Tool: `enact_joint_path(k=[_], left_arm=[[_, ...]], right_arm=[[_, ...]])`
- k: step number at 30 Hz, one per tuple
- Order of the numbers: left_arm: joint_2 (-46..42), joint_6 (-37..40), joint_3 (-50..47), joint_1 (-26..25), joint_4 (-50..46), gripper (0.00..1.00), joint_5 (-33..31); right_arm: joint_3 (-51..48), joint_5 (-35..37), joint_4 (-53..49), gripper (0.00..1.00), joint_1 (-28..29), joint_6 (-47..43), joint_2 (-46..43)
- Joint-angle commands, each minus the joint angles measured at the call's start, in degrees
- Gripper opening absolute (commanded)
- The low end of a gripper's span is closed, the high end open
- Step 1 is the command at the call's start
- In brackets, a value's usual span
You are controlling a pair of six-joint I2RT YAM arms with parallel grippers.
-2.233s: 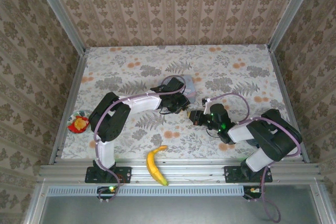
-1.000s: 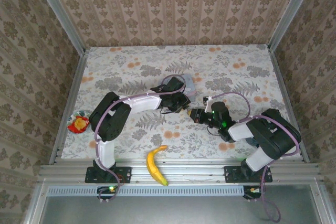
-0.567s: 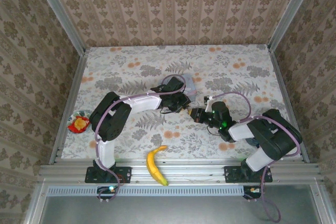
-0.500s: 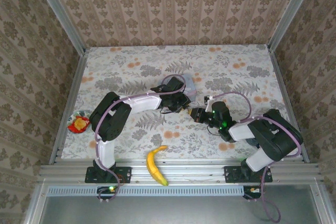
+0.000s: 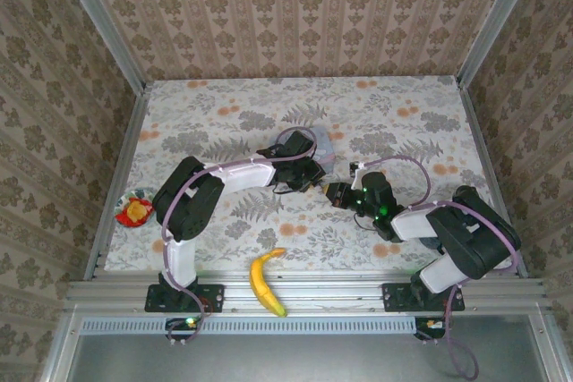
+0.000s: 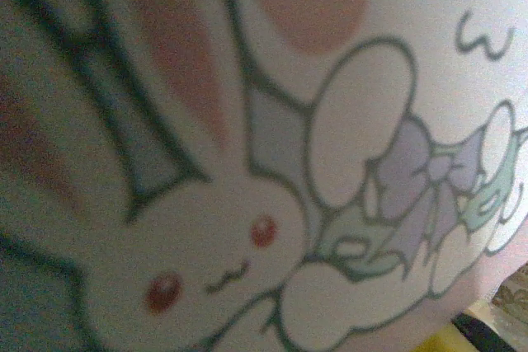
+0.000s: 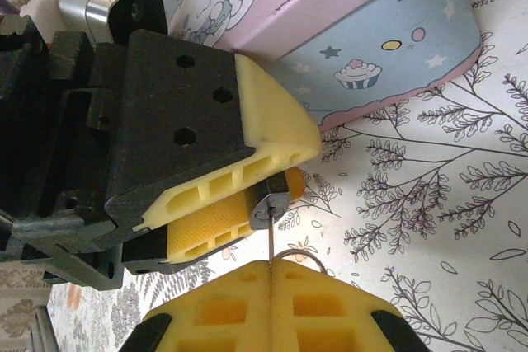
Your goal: Unlock the padlock with the key
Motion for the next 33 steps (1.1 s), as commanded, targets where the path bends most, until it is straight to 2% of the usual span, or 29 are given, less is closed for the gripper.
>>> enact_joint_path(k=[1,16,33], left_arm=[[1.78,-4.26,-1.09,-0.79,-2.98,0.0,8.47],[1.2,-5.2,-1.9,-0.89,-1.62,0.0,9.17],[1.11,-5.18,-1.88,-1.04,-1.36,0.0,10.18]], right_arm=[[1.28,3.07,4.41,0.0,-0.63,1.24,2.02],[-1.56,6.32,17.54,0.0,-0.63,6.93,8.48],[1.05,7.76,16.73,0.0,-0.89,6.59,9.39]])
